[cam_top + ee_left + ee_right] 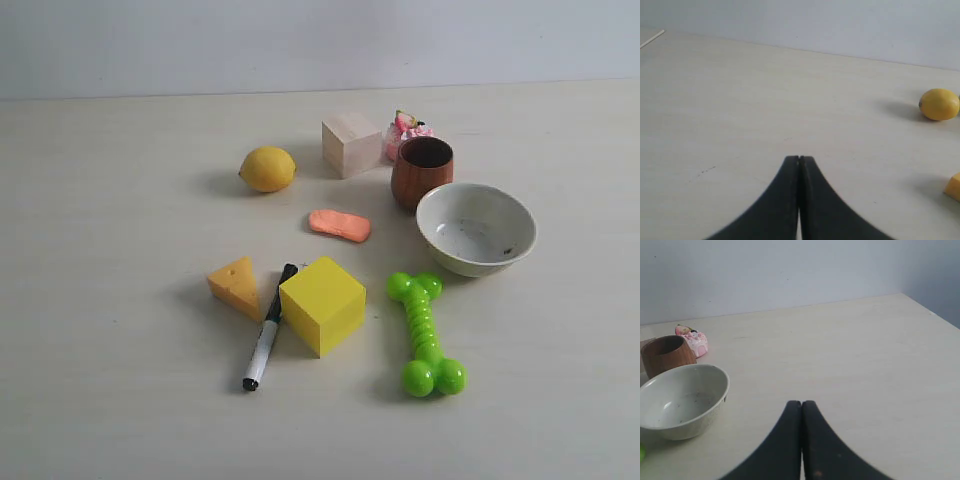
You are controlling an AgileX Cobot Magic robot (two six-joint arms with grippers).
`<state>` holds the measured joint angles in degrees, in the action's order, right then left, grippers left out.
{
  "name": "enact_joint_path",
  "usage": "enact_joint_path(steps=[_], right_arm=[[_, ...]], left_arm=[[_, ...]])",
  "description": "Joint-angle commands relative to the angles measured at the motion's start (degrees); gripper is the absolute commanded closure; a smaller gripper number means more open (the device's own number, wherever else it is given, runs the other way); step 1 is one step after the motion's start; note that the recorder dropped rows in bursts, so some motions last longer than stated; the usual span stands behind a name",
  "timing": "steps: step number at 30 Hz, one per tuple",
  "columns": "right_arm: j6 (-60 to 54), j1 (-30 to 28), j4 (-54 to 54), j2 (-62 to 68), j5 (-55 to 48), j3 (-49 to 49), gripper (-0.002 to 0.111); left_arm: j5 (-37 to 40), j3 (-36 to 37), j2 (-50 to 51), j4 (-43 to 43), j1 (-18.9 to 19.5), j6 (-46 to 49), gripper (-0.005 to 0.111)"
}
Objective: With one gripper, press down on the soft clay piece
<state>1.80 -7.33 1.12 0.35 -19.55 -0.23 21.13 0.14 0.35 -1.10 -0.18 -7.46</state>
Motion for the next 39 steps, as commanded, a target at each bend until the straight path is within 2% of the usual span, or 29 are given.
enact_joint_path(steps=[1, 6, 8, 14, 17, 24, 28, 33, 39], right_arm=[[-0.1, -0.3, 0.0, -0.3, 0.2, 0.2, 0.108], [-0.1, -0.3, 0.0, -0.3, 0.2, 0.2, 0.108], [-0.1, -0.3, 0.0, -0.3, 0.2, 0.2, 0.108], [-0.1, -0.3, 0.0, -0.3, 0.2, 0.2, 0.108], [-0.1, -0.3, 0.0, -0.3, 0.2, 0.2, 0.108], [-0.1, -0.3, 0.0, -0.3, 0.2, 0.2, 0.108], [-0.1, -0.3, 0.0, -0.3, 0.2, 0.2, 0.108], [-0.1, -0.3, 0.0, -0.3, 0.3, 0.2, 0.108], [-0.1, -0.3, 0.0, -0.3, 0.3, 0.2, 0.108]], left_arm=[[-0.5, -0.1, -0.4, 0.0, 0.2, -0.2, 0.107], [-2.5, -0.1, -0.4, 0.0, 0.2, -0.2, 0.107], [-6.4, -0.1, -0.4, 0.0, 0.2, -0.2, 0.107], [-26.6, -0.1, -0.4, 0.0, 0.2, -0.2, 0.107], [-31.0, -0.1, -0.4, 0.0, 0.2, -0.2, 0.107], [-32.1, -0.1, -0.4, 0.0, 0.2, -0.2, 0.107], [-31.1, -0.3, -0.4, 0.0, 0.2, -4.5, 0.107], [-26.2, -8.2, 2.7, -0.2, 0.2, -4.7, 0.107], [-14.4, -25.1, 15.3, -0.2, 0.0, -2.7, 0.107]])
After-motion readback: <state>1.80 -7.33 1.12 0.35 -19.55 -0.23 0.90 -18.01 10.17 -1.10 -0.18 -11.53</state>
